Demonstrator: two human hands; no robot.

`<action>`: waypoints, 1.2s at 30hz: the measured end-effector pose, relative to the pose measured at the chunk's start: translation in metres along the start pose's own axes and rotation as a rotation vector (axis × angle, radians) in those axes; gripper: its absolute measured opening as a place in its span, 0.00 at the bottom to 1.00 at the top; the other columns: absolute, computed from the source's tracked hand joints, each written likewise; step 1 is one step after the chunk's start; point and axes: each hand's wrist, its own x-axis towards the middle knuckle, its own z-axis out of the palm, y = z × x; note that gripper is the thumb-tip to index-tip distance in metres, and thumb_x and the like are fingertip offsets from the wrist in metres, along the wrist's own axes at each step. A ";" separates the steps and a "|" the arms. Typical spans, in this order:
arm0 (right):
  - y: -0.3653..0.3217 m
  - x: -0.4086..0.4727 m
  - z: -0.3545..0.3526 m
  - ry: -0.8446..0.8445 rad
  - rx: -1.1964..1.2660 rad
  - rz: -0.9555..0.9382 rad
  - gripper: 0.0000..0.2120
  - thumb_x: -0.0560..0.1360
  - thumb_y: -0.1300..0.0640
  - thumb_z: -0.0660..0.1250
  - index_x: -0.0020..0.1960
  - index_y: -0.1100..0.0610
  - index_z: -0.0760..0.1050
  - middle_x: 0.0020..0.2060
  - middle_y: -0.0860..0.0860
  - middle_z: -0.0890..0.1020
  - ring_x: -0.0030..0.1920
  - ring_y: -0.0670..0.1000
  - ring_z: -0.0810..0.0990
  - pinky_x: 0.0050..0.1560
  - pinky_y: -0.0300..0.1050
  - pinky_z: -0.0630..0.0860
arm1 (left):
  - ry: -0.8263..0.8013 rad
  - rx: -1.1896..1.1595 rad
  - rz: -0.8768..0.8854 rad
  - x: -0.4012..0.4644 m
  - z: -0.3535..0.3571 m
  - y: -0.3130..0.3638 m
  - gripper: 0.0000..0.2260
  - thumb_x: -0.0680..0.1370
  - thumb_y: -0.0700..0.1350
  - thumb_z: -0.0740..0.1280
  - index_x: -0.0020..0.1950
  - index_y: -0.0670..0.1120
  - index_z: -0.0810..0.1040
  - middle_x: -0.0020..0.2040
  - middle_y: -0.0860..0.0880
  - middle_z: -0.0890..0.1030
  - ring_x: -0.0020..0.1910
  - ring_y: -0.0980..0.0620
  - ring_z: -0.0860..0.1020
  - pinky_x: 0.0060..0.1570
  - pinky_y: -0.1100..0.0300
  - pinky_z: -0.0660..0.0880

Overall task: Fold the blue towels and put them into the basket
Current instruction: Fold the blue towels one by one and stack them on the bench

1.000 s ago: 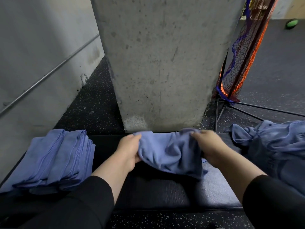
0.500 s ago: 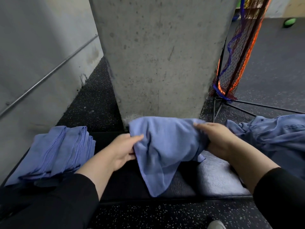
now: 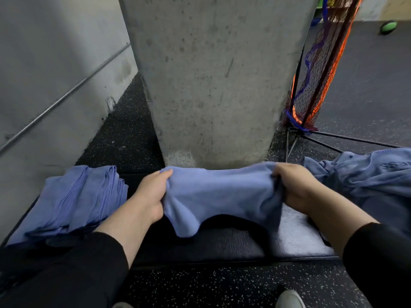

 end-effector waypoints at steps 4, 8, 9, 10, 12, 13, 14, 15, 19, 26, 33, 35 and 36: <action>0.002 0.003 -0.004 0.030 0.003 0.076 0.07 0.76 0.64 0.62 0.48 0.60 0.79 0.33 0.58 0.77 0.30 0.55 0.76 0.32 0.47 0.75 | -0.020 -0.056 -0.036 -0.002 -0.005 0.002 0.07 0.83 0.46 0.66 0.53 0.44 0.82 0.39 0.47 0.86 0.36 0.49 0.83 0.38 0.58 0.77; 0.009 0.000 -0.001 -0.006 -0.073 0.079 0.09 0.79 0.65 0.61 0.47 0.61 0.80 0.40 0.60 0.81 0.36 0.56 0.80 0.38 0.48 0.76 | -0.083 -0.025 -0.079 0.000 -0.007 0.000 0.09 0.83 0.47 0.65 0.52 0.44 0.83 0.45 0.45 0.86 0.42 0.48 0.84 0.44 0.55 0.78; 0.010 0.001 -0.001 -0.006 -0.063 0.079 0.09 0.80 0.64 0.61 0.47 0.62 0.80 0.41 0.61 0.82 0.36 0.57 0.80 0.38 0.48 0.76 | -0.120 0.002 -0.103 0.000 -0.007 -0.002 0.09 0.83 0.47 0.64 0.53 0.44 0.82 0.47 0.45 0.86 0.44 0.47 0.84 0.47 0.53 0.79; 0.011 0.002 -0.002 -0.012 -0.048 0.090 0.08 0.80 0.63 0.62 0.48 0.63 0.80 0.43 0.62 0.82 0.39 0.58 0.81 0.41 0.50 0.76 | -0.155 0.040 -0.128 -0.001 -0.008 -0.005 0.11 0.84 0.47 0.62 0.57 0.43 0.81 0.50 0.44 0.86 0.48 0.46 0.83 0.52 0.50 0.79; 0.014 0.000 -0.002 -0.085 -0.037 0.124 0.08 0.79 0.61 0.67 0.51 0.65 0.80 0.47 0.65 0.82 0.45 0.60 0.81 0.46 0.53 0.77 | -0.185 0.082 -0.149 -0.003 -0.009 -0.010 0.13 0.85 0.48 0.60 0.62 0.45 0.79 0.55 0.43 0.85 0.55 0.42 0.83 0.57 0.43 0.78; 0.017 -0.001 -0.003 -0.146 -0.064 0.137 0.08 0.78 0.60 0.68 0.51 0.65 0.80 0.47 0.65 0.81 0.44 0.59 0.80 0.45 0.51 0.78 | -0.179 0.078 -0.138 -0.004 -0.009 -0.012 0.13 0.86 0.49 0.59 0.62 0.46 0.79 0.55 0.43 0.85 0.56 0.42 0.83 0.56 0.44 0.79; 0.019 -0.003 -0.004 -0.195 -0.127 0.138 0.07 0.78 0.59 0.69 0.51 0.63 0.80 0.45 0.64 0.79 0.42 0.57 0.78 0.42 0.48 0.77 | -0.155 0.062 -0.116 -0.005 -0.010 -0.013 0.13 0.86 0.49 0.58 0.62 0.47 0.79 0.55 0.44 0.86 0.55 0.43 0.84 0.54 0.47 0.80; 0.021 -0.004 -0.004 -0.218 -0.204 0.127 0.05 0.79 0.59 0.68 0.51 0.61 0.79 0.44 0.62 0.77 0.40 0.55 0.76 0.40 0.46 0.76 | -0.127 0.045 -0.088 -0.004 -0.010 -0.015 0.13 0.86 0.49 0.59 0.61 0.47 0.80 0.54 0.45 0.86 0.53 0.45 0.84 0.51 0.50 0.80; 0.025 -0.001 -0.002 -0.136 -0.295 -0.002 0.10 0.83 0.58 0.63 0.46 0.59 0.79 0.42 0.59 0.83 0.41 0.54 0.79 0.45 0.49 0.75 | -0.189 0.156 -0.028 -0.007 -0.010 -0.017 0.07 0.83 0.45 0.65 0.59 0.47 0.79 0.51 0.48 0.87 0.50 0.49 0.85 0.47 0.53 0.80; 0.042 0.007 -0.007 0.068 -0.756 -0.135 0.09 0.81 0.58 0.61 0.45 0.60 0.77 0.43 0.57 0.82 0.44 0.55 0.77 0.42 0.45 0.68 | 0.035 0.429 0.116 0.000 -0.016 -0.030 0.14 0.82 0.41 0.63 0.67 0.50 0.72 0.52 0.48 0.82 0.50 0.49 0.82 0.51 0.49 0.81; 0.067 0.003 -0.010 0.100 -1.162 -0.228 0.11 0.78 0.50 0.67 0.53 0.52 0.67 0.52 0.58 0.81 0.56 0.62 0.79 0.46 0.49 0.68 | -0.086 0.603 0.159 -0.001 -0.026 -0.056 0.26 0.79 0.40 0.68 0.74 0.56 0.65 0.53 0.47 0.82 0.51 0.47 0.82 0.50 0.49 0.80; 0.072 -0.001 -0.010 0.094 -1.242 -0.280 0.13 0.78 0.52 0.67 0.58 0.53 0.66 0.53 0.60 0.82 0.56 0.63 0.80 0.44 0.50 0.68 | -0.067 0.674 0.195 -0.002 -0.030 -0.062 0.26 0.79 0.37 0.65 0.74 0.56 0.66 0.50 0.45 0.81 0.46 0.46 0.81 0.50 0.46 0.79; 0.074 -0.004 -0.010 0.098 -1.276 -0.311 0.14 0.78 0.52 0.67 0.58 0.54 0.65 0.53 0.60 0.82 0.55 0.64 0.80 0.43 0.51 0.68 | -0.043 0.686 0.214 -0.002 -0.032 -0.065 0.25 0.80 0.36 0.64 0.73 0.56 0.67 0.49 0.45 0.81 0.43 0.47 0.79 0.47 0.47 0.79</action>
